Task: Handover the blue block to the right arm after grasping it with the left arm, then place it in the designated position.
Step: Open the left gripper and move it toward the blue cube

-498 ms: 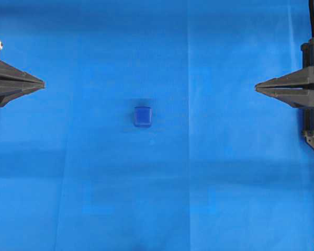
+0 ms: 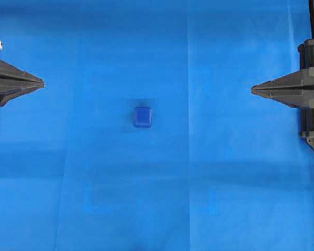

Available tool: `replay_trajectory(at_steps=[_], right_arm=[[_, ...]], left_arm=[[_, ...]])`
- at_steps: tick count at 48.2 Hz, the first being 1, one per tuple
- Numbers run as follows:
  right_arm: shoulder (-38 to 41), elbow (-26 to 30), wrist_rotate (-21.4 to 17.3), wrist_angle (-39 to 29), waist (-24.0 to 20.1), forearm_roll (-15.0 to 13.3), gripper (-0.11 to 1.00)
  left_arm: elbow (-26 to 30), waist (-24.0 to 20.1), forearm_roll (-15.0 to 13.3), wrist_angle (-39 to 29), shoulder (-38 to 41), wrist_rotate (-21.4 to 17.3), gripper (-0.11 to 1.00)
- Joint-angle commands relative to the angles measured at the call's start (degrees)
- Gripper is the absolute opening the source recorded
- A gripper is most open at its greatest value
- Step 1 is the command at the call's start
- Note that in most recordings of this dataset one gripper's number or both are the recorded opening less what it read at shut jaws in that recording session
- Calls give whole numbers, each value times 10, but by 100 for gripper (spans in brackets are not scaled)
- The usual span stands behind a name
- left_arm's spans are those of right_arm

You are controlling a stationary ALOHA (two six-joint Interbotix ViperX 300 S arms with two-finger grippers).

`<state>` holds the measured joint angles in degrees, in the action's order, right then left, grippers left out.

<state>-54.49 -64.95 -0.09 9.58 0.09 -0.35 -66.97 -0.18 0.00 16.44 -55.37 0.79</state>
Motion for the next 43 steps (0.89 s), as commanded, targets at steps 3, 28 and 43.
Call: replay_trajectory(at_steps=[3, 28, 43], right_arm=[[2, 13, -1, 11, -1, 2, -5], [10, 11, -4, 27, 3, 4, 88], [10, 11, -4, 27, 4, 5, 95]], left_arm=[[13, -2, 1, 4, 4, -1, 0], [13, -1, 1, 4, 5, -1, 87], [13, -2, 1, 4, 10, 0, 92]])
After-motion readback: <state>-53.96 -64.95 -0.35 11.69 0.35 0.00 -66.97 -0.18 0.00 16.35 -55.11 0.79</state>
